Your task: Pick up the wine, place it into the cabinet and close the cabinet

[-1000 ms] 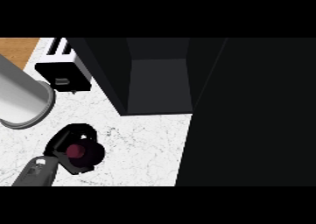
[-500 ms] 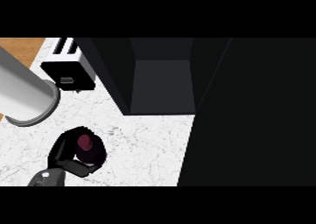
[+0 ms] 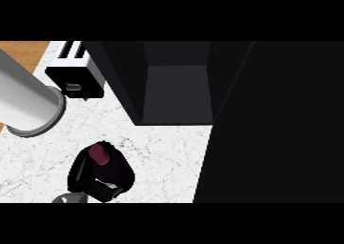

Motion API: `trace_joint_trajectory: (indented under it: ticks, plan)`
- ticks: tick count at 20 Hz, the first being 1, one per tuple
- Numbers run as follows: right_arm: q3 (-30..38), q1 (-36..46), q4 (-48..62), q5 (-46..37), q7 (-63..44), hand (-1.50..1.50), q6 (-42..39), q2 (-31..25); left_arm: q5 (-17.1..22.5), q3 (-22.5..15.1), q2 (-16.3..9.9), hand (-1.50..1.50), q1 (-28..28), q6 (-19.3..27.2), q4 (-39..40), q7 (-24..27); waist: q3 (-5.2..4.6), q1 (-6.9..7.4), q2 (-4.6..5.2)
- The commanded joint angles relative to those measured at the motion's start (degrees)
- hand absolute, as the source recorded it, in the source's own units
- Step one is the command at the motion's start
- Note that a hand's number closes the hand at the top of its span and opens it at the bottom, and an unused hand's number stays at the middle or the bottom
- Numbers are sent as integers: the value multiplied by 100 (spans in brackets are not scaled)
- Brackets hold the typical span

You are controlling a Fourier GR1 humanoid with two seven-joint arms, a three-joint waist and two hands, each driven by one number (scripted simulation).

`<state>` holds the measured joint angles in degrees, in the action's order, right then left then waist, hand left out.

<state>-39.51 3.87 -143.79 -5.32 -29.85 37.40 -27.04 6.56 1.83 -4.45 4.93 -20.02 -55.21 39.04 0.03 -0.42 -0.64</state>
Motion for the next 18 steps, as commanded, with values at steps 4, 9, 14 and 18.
trace_joint_trajectory:
  ticks: [4,9,14,18]
  plan:
    - [-49,-416,-1123,-425,-239,-150,48,-316,130,-592,430,150,-464,364,-1661,-1009,1,-3,2]
    - [174,-268,-1154,-331,-383,-150,38,-319,322,-1169,440,150,-982,701,-2671,-1598,-6,13,18]
    - [-187,-530,-1068,-496,-58,-150,92,-309,436,-1940,444,150,-544,1839,-2582,-1609,-10,-67,33]
    - [-2,-564,-974,-182,173,-150,48,-350,250,-1709,445,150,-25,2418,-2595,-1784,-6,-58,47]
